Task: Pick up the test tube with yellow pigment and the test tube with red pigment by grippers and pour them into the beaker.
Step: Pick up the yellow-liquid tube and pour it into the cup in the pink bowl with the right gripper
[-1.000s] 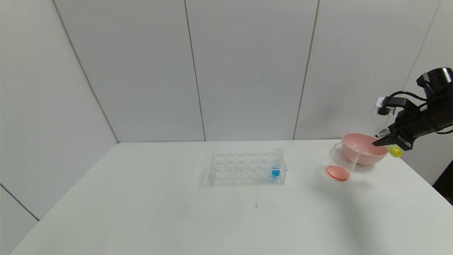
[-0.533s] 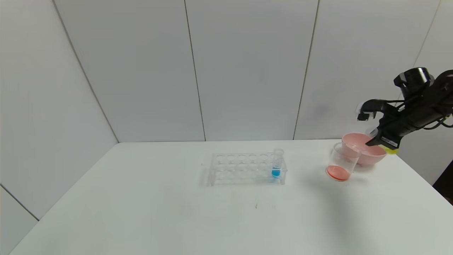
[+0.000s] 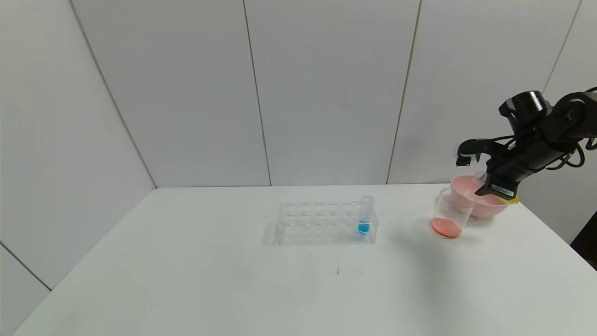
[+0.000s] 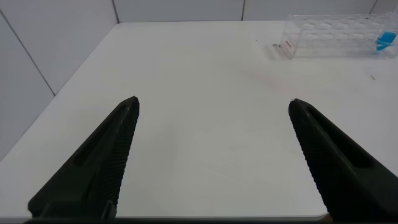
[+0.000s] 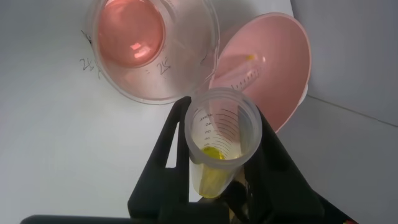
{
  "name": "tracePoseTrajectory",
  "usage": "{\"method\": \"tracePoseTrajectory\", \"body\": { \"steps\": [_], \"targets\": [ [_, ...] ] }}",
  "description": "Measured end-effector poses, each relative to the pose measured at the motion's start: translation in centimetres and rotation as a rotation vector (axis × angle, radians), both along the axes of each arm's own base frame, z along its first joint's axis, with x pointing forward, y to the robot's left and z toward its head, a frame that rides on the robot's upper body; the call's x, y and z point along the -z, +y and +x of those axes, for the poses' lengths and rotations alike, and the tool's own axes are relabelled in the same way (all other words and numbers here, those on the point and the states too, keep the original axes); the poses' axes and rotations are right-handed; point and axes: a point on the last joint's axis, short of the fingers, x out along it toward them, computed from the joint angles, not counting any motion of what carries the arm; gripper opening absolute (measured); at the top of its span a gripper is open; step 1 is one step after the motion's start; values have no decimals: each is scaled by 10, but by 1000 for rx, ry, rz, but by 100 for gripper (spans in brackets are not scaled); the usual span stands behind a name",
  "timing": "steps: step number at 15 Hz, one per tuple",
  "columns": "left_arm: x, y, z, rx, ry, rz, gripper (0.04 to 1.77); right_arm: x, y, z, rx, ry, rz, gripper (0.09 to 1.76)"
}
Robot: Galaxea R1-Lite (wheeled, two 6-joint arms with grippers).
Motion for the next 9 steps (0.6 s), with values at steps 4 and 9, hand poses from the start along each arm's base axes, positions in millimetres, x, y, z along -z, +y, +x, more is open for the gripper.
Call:
{"method": "tracePoseTrajectory", "body": {
  "steps": [4, 9],
  "targets": [
    [0, 0, 0, 0, 0, 0, 172, 3, 7, -1, -2, 30, -29, 56],
    [0, 0, 0, 0, 0, 0, 172, 9, 11, 0, -4, 56, -55, 56]
  ]
}}
